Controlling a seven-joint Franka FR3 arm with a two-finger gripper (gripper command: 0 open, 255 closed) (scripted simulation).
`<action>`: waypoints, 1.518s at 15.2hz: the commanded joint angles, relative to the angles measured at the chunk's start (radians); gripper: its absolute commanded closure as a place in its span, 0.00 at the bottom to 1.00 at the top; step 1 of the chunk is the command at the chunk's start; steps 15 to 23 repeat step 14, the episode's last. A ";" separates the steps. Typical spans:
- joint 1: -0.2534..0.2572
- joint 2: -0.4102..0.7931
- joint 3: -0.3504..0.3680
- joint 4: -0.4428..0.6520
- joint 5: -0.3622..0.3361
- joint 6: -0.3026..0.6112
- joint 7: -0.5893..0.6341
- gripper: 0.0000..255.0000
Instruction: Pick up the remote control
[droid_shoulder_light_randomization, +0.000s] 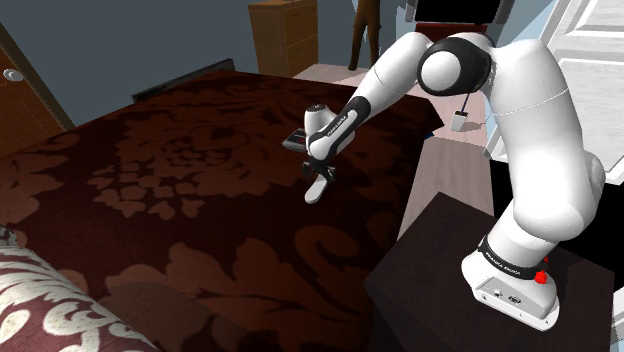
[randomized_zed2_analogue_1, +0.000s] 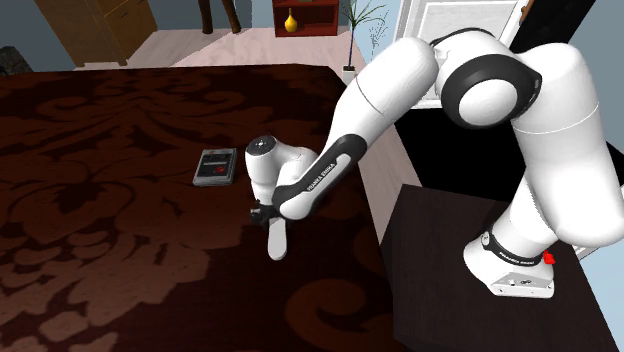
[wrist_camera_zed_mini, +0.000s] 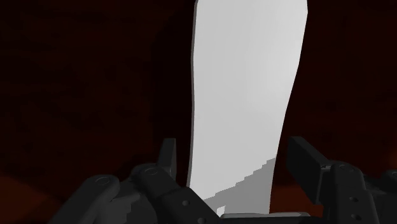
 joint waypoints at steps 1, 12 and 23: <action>-0.002 -0.020 0.003 -0.003 0.003 -0.017 -0.002 1.00; -0.013 -0.133 0.018 -0.017 0.021 -0.116 -0.015 1.00; -0.013 -0.134 0.018 -0.017 0.022 -0.117 -0.015 1.00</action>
